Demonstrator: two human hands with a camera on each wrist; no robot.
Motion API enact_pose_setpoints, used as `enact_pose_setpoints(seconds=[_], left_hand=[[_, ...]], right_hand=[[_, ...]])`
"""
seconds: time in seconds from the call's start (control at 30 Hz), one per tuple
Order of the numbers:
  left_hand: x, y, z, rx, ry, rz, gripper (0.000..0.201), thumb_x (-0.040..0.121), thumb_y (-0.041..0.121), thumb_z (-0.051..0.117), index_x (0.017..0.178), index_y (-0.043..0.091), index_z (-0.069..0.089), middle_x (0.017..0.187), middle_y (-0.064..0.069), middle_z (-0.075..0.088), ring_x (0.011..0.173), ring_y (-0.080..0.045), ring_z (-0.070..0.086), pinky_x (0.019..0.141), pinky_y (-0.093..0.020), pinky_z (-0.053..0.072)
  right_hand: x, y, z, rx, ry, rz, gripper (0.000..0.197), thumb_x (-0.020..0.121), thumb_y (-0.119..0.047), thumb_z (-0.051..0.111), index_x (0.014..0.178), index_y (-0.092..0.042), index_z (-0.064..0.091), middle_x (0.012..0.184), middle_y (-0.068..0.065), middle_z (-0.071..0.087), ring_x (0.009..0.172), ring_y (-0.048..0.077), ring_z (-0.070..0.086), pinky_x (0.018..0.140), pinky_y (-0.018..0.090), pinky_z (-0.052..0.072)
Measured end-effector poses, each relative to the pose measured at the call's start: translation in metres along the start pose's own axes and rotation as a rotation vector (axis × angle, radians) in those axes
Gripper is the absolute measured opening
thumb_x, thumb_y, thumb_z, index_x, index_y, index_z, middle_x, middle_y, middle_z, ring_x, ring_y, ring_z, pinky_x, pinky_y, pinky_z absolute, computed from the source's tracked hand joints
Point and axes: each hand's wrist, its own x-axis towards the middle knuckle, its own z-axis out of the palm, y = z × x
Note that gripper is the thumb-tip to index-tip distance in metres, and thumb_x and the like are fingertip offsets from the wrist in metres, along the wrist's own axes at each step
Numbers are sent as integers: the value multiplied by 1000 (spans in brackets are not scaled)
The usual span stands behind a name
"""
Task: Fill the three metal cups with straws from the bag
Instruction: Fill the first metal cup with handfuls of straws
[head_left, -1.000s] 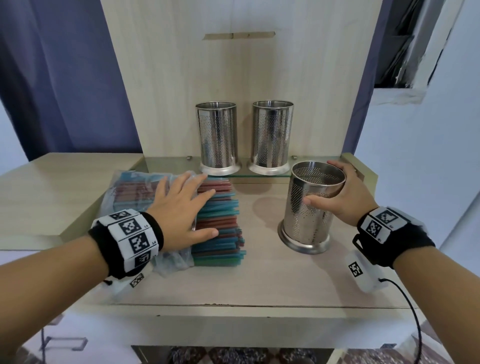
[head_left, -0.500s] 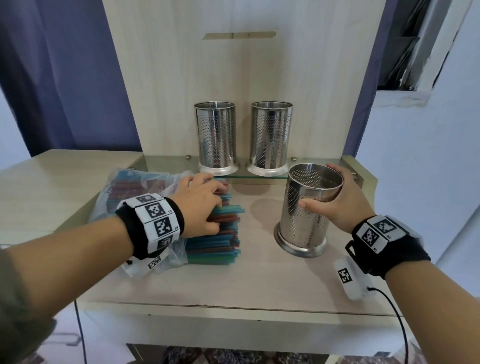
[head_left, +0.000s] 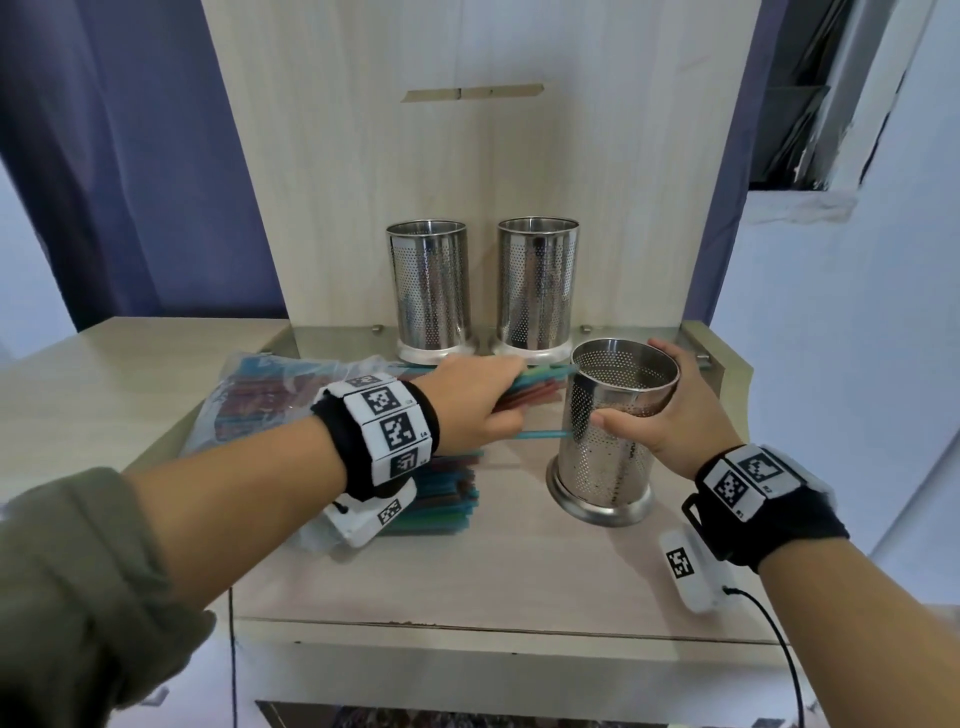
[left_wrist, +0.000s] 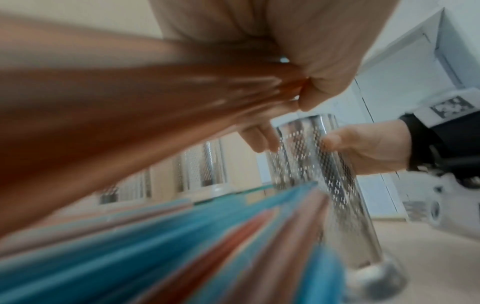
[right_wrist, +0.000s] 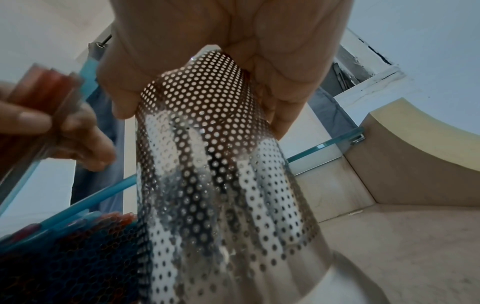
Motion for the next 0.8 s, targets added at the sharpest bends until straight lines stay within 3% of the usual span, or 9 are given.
enact_pose_setpoints(seconds=[0.13,0.23,0.33,0.47,0.57,0.63,0.7,0.8], left_hand=[[13,12,-16,-114,99,14,18,96,28,52,103,13,45,80,3,58,61,-10,55,53,-21,42],[18,16,-22,-172,201,7,18,97,26,51,106,12,43,78,4,56,60,-12,54,48,-12,39],[21,17,-30,-218,271,-24,23,98,26,49,112,9,43,80,5,54,62,-10,55,49,-11,44],[24,15,-42,-263,398,-49,23,99,26,49,115,11,43,80,8,51,62,-6,53,49,-11,41],[22,10,-54,-339,502,-100,14,99,24,49,105,15,41,76,8,48,56,-4,46,46,-9,39],[20,7,-63,-379,584,-126,13,99,24,49,103,16,40,74,8,46,56,-4,44,46,-8,39],[19,2,-71,-435,654,-136,12,99,26,48,104,17,41,74,7,47,57,-6,46,47,-11,41],[14,-4,-85,-640,766,-101,10,91,34,50,96,27,43,73,-4,50,58,-20,50,50,-35,47]], right_hand=[[-1,-4,0,-1,2,11,108,54,-28,94,142,-16,33,125,-5,56,115,12,56,98,25,41],[-3,-6,0,12,-2,22,107,56,-27,93,142,-15,32,125,-5,55,115,13,55,97,24,40],[-4,-8,0,14,-6,42,110,57,-26,92,145,-14,28,126,-5,54,116,12,54,97,23,39],[-6,-12,-3,18,-60,92,126,48,-43,87,150,-14,18,127,-8,48,119,10,49,103,27,38],[-10,-14,-3,-10,-116,104,128,49,-47,84,150,-12,13,124,-13,47,123,12,46,102,27,36],[-14,-15,0,-90,-41,85,137,46,-61,86,151,-14,12,139,-4,45,133,18,41,109,37,37],[-17,-24,2,-259,92,9,137,46,-76,78,151,-16,14,151,11,34,141,27,30,115,49,29],[-33,-60,10,-404,209,-158,119,62,-71,73,153,-20,15,156,16,19,145,30,14,118,44,15]])
